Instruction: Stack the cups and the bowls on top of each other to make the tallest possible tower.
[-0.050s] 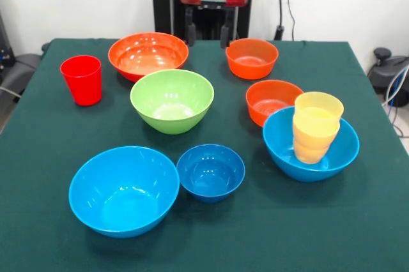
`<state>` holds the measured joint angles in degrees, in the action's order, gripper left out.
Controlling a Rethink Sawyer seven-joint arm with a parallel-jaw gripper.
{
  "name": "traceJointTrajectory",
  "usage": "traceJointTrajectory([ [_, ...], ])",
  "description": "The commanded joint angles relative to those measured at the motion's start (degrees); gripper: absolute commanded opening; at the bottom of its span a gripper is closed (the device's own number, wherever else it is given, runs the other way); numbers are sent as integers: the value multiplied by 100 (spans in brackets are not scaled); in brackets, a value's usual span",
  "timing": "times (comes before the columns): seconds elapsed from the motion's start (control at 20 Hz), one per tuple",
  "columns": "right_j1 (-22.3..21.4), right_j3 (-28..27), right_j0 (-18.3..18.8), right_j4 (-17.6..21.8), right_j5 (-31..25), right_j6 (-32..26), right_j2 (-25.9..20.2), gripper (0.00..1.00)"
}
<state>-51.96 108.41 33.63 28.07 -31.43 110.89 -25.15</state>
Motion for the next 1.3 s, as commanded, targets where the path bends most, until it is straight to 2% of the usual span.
traceJointTrajectory([
  [0.05,220,715,850,681,67,-2367,-1225,100],
  [0.3,273,682,1511,864,-191,-2856,-1657,100],
  [0.45,348,538,2020,880,-562,-3429,-1967,100],
  [0.65,497,373,2476,1007,-849,-3916,-2184,100],
  [0.9,809,202,2615,1254,-826,-4015,-2243,100],
  [1.3,1314,-157,2525,1580,-632,-4019,-2227,100],
])
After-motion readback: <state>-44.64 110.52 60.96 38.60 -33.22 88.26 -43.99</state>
